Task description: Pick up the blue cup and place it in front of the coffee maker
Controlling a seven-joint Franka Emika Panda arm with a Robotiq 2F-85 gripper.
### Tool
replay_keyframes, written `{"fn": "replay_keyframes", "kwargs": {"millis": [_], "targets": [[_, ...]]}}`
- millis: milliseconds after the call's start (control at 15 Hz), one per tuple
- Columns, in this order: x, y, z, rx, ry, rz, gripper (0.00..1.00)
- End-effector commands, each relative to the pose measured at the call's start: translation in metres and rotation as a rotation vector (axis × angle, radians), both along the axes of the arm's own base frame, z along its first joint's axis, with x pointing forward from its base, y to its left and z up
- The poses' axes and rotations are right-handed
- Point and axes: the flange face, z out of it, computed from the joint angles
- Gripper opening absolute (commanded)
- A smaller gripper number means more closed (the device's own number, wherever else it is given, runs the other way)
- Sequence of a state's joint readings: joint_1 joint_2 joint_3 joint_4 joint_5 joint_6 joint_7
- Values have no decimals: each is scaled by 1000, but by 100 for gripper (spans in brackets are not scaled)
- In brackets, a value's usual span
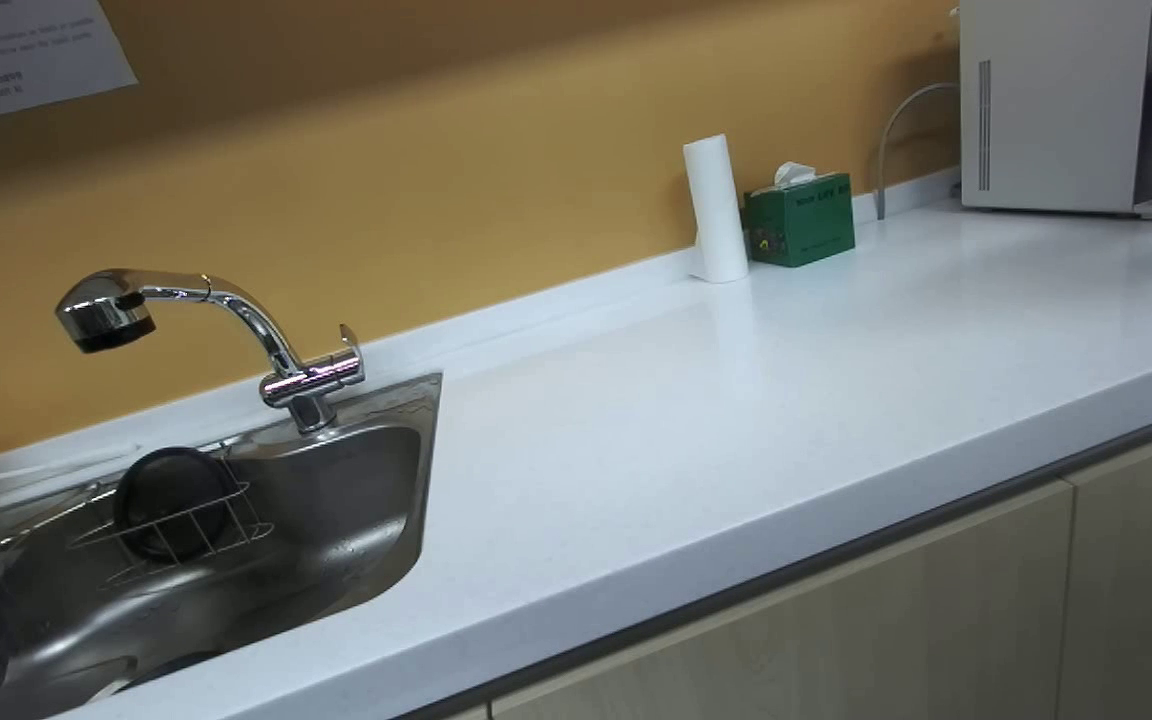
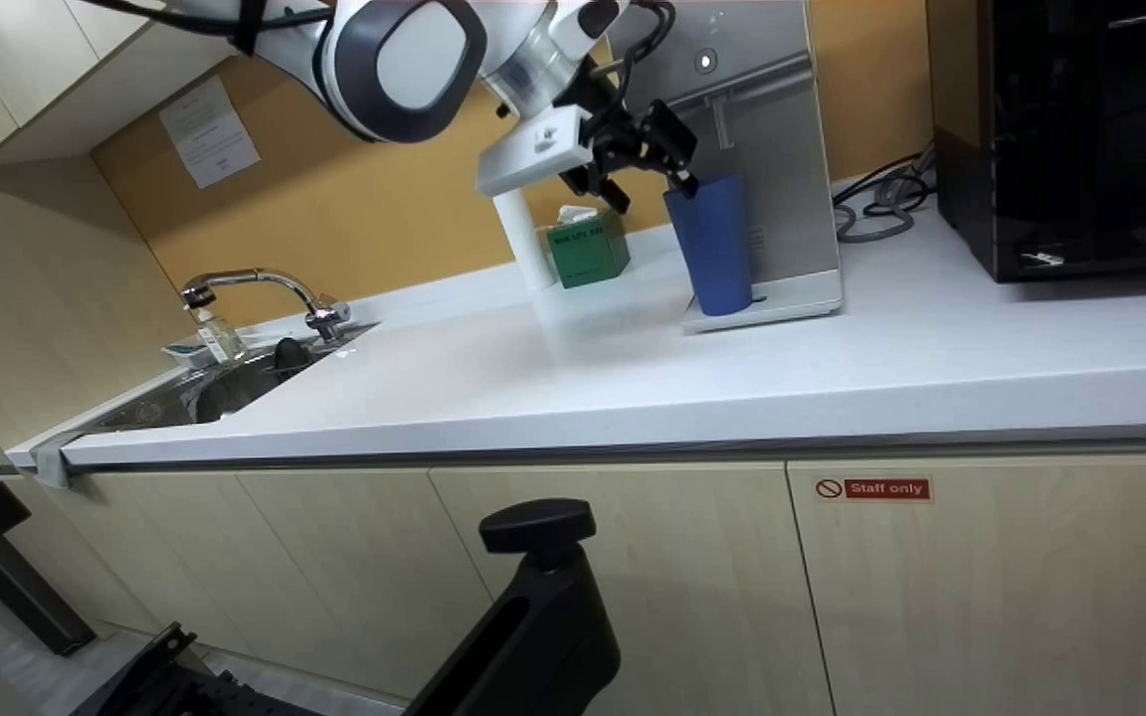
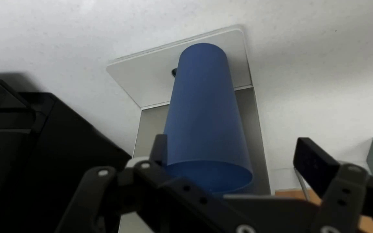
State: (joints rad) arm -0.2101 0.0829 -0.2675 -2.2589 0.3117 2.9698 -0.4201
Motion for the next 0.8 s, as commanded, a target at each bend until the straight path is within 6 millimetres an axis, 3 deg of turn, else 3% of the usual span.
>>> {"fn": "replay_keyframes", "kwargs": {"millis": [0,267,733], "targets": [[-18,13,-4,-20,-49,12,100],[-29,19,-10,-19,-85,0,100],[-34,-4,-16,-81,-135,-104,100]]}}
